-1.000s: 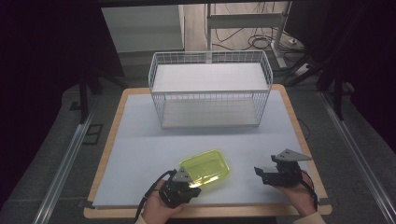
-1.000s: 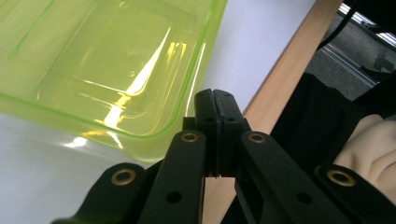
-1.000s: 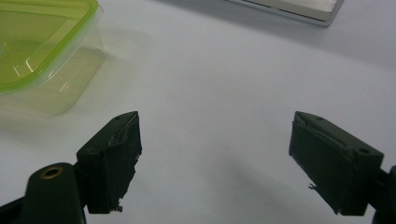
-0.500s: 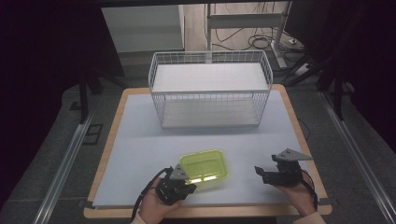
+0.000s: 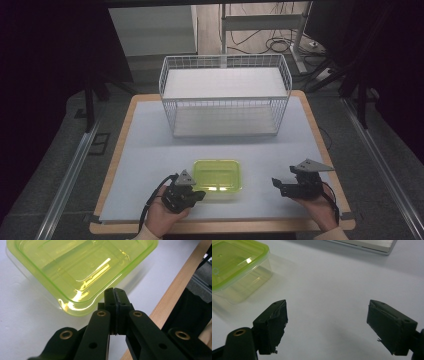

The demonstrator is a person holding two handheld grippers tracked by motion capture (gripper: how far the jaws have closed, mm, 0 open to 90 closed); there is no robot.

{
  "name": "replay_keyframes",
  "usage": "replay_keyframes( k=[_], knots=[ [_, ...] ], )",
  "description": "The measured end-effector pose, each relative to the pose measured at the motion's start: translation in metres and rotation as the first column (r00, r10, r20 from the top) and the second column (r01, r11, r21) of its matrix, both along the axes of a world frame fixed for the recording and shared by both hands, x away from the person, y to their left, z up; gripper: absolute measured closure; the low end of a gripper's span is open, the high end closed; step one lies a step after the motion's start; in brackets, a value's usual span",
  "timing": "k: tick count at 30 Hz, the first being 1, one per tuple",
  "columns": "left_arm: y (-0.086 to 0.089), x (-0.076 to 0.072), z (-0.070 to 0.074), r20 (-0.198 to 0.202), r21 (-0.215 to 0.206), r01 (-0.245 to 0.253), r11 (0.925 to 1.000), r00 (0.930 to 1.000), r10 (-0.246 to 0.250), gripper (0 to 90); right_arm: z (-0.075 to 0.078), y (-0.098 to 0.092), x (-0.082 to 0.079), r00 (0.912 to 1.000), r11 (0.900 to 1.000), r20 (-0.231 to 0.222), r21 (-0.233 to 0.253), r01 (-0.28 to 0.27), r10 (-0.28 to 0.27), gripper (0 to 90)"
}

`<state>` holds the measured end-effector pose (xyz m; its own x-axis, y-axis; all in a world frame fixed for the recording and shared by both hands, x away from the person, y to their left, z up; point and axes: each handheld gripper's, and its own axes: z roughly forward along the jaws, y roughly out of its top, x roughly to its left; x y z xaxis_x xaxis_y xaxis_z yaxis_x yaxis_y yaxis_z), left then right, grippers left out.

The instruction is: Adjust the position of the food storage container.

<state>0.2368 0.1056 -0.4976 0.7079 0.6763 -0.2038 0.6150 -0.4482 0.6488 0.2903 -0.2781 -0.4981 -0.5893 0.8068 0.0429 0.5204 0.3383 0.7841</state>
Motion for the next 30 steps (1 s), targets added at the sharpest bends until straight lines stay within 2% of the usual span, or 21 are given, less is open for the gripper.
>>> replay_keyframes(
  k=[2,4,6,10,12,15,16,17,18,19,20,21,22,23,25,27,30],
  knots=[
    [0.000,0.000,0.000,-0.006,-0.006,0.002,1.0000,1.0000,-0.002,90.0,0.000,0.000,0.000,1.0000,1.000,0.001,0.002,0.001,-0.001,16.9],
    [0.001,-0.001,0.001,-0.019,-0.050,0.016,0.9986,0.9997,-0.017,90.0,0.000,0.000,0.000,1.0000,1.000,0.003,-0.006,0.001,-0.001,16.9],
    [0.003,-0.002,0.005,-0.007,-0.067,0.013,0.9977,0.9999,-0.013,90.0,0.001,0.000,-0.001,1.0000,1.000,0.008,-0.003,-0.002,0.002,16.9],
    [0.018,0.001,0.014,0.024,-0.116,-0.053,0.9918,0.9981,0.056,90.0,0.003,0.002,-0.002,0.9999,1.000,0.010,0.027,-0.011,0.011,17.0],
    [0.030,0.004,0.016,0.013,-0.160,-0.092,0.9828,0.9954,0.095,88.9,0.007,0.002,-0.002,0.9998,0.997,-0.014,0.079,-0.012,0.013,17.5],
    [0.047,0.010,0.016,-0.001,-0.224,-0.143,0.9640,0.9892,0.146,85.4,0.009,0.003,-0.002,0.9996,0.994,-0.009,0.106,-0.025,0.026,18.4],
    [0.052,0.012,0.015,-0.003,-0.242,-0.161,0.9569,0.9862,0.165,80.5,0.010,0.004,-0.001,0.9992,0.992,-0.012,0.122,-0.036,0.037,18.4],
    [0.058,0.015,0.014,-0.012,-0.259,-0.192,0.9466,0.9807,0.195,73.5,0.012,0.006,-0.001,0.9986,0.990,-0.013,0.135,-0.049,0.051,18.6],
    [0.061,0.017,0.013,-0.023,-0.270,-0.206,0.9406,0.9779,0.208,67.3,0.013,0.008,-0.001,0.9978,0.987,-0.010,0.150,-0.063,0.065,18.8],
    [0.064,0.020,0.012,-0.041,-0.284,-0.225,0.9319,0.9740,0.223,56.5,0.014,0.012,-0.001,0.9965,0.983,-0.004,0.162,-0.082,0.084,18.9],
    [0.067,0.022,0.011,-0.054,-0.294,-0.245,0.9238,0.9693,0.240,56.5,0.014,0.012,-0.001,0.9965,0.983,-0.004,0.162,-0.082,0.084,18.9],
    [0.069,0.024,0.010,-0.067,-0.299,-0.262,0.9175,0.9649,0.254,51.4,0.015,0.014,-0.001,0.9956,0.981,0.000,0.168,-0.092,0.093,18.9],
    [0.070,0.025,0.010,-0.073,-0.303,-0.265,0.9154,0.9641,0.256,49.4,0.015,0.017,-0.001,0.9952,0.979,0.004,0.177,-0.097,0.098,19.1],
    [0.070,0.029,0.009,-0.088,-0.319,-0.257,0.9123,0.9664,0.241,46.7,0.017,0.021,0.000,0.9944,0.975,-0.008,0.196,-0.102,0.105,19.7],
    [0.070,0.031,0.008,-0.092,-0.325,-0.253,0.9114,0.9674,0.236,45.8,0.017,0.022,0.000,0.9941,0.973,-0.012,0.208,-0.103,0.108,20.0],
    [0.068,0.036,0.006,-0.102,-0.321,-0.250,0.9135,0.9680,0.229,42.9,0.019,0.027,0.003,0.9921,0.963,-0.036,0.246,-0.108,0.120,21.9],
    [0.069,0.040,0.002,-0.139,-0.344,-0.253,0.9043,0.9662,0.217,41.3,0.021,0.034,0.006,0.9882,0.954,-0.070,0.278,-0.112,0.137,23.5]
  ],
)
